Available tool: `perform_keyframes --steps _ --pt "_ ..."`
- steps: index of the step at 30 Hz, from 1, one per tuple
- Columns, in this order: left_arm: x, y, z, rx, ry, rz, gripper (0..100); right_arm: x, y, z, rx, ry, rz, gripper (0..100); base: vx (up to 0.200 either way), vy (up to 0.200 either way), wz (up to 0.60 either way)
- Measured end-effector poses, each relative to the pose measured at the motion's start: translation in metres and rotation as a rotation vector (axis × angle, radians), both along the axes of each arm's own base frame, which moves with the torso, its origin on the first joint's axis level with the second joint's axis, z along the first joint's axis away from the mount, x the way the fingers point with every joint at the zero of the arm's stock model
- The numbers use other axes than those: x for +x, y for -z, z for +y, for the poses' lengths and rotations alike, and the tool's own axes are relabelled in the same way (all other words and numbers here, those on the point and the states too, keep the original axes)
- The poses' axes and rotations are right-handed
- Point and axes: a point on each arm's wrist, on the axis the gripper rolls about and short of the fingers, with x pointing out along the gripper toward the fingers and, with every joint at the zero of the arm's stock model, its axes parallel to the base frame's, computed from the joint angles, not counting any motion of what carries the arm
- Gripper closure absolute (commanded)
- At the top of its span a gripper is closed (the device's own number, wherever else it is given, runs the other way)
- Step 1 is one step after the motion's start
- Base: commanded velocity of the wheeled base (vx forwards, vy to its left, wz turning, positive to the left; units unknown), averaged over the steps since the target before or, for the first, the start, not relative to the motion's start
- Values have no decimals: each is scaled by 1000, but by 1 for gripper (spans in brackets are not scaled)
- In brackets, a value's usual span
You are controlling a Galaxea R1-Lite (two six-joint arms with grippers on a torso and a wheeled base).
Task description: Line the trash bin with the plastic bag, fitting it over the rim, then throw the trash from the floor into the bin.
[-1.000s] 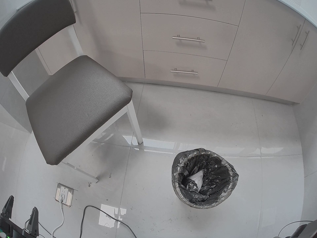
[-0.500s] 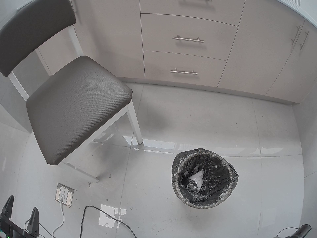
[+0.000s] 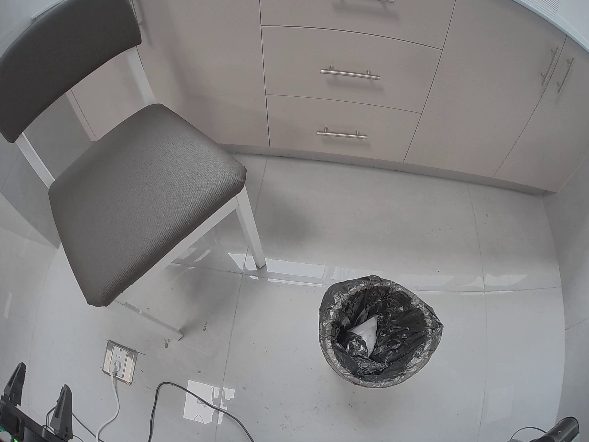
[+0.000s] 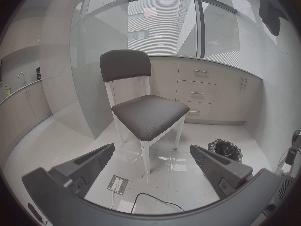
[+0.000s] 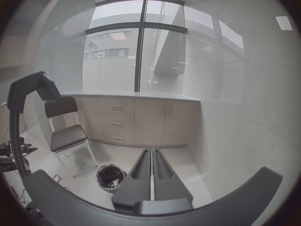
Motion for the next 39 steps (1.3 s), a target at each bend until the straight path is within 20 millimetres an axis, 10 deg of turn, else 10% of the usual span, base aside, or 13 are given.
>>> perform_keyframes --steps 9,22,39 --pt "0 0 0 0 0 0 0 29 40 9 56 -29 136 100 0 0 0" --pt "0 0 0 0 0 0 0 138 60 10 144 -35 118 100 0 0 0" --pt "0 0 0 0 0 1 0 230 152 12 11 -102 143 100 0 0 0"
